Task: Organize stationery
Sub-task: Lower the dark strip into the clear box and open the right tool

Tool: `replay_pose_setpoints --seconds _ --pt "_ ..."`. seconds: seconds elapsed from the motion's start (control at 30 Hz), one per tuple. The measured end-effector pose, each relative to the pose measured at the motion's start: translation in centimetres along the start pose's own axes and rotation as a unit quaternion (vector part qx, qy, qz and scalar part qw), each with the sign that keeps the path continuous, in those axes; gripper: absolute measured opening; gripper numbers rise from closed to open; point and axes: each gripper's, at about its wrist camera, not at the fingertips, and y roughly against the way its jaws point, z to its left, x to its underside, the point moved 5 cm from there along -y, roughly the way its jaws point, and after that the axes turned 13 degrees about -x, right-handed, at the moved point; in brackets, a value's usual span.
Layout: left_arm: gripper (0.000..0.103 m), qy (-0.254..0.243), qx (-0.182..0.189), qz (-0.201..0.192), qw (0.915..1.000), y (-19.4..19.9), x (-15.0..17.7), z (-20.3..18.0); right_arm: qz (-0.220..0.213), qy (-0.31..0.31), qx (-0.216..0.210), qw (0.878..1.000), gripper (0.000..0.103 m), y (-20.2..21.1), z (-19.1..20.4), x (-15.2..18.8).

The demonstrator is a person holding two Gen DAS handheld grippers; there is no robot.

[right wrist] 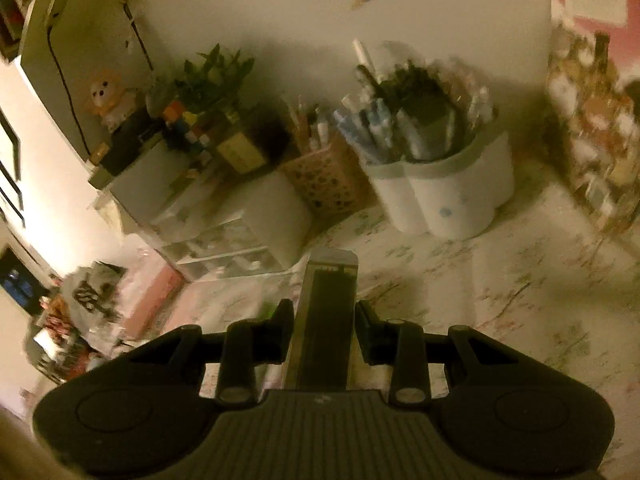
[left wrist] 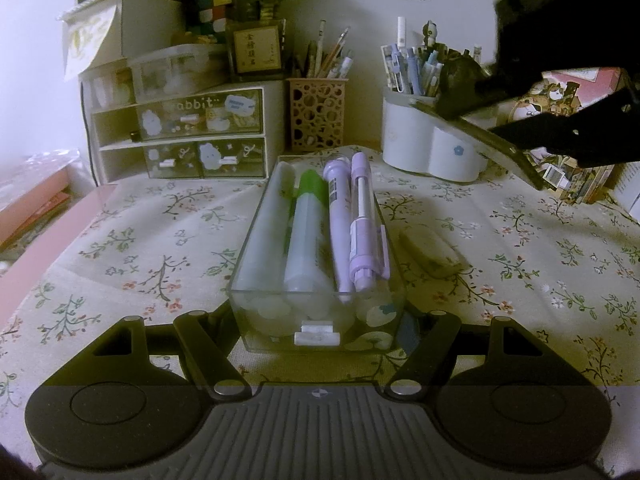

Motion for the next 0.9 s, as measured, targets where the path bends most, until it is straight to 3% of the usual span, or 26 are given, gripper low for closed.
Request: replay_pose_setpoints --seconds 0.2,0.63,0.9 --pt "0.072 0.000 0.000 0.000 1.0000 0.0 0.0 -0.1 0.019 -0.039 -0.035 0.998 0.040 -1.4 0.9 0.1" --pt "0.072 0.000 0.001 0.000 1.0000 0.0 -0.1 -0.1 0.049 -0.065 -0.014 0.997 0.040 -4.3 1.8 0.2" --pt "0.072 0.000 0.000 0.000 1.0000 0.0 -0.1 -0.1 0.067 -0.048 0.005 0.997 0.040 -5.5 2.2 0.2"
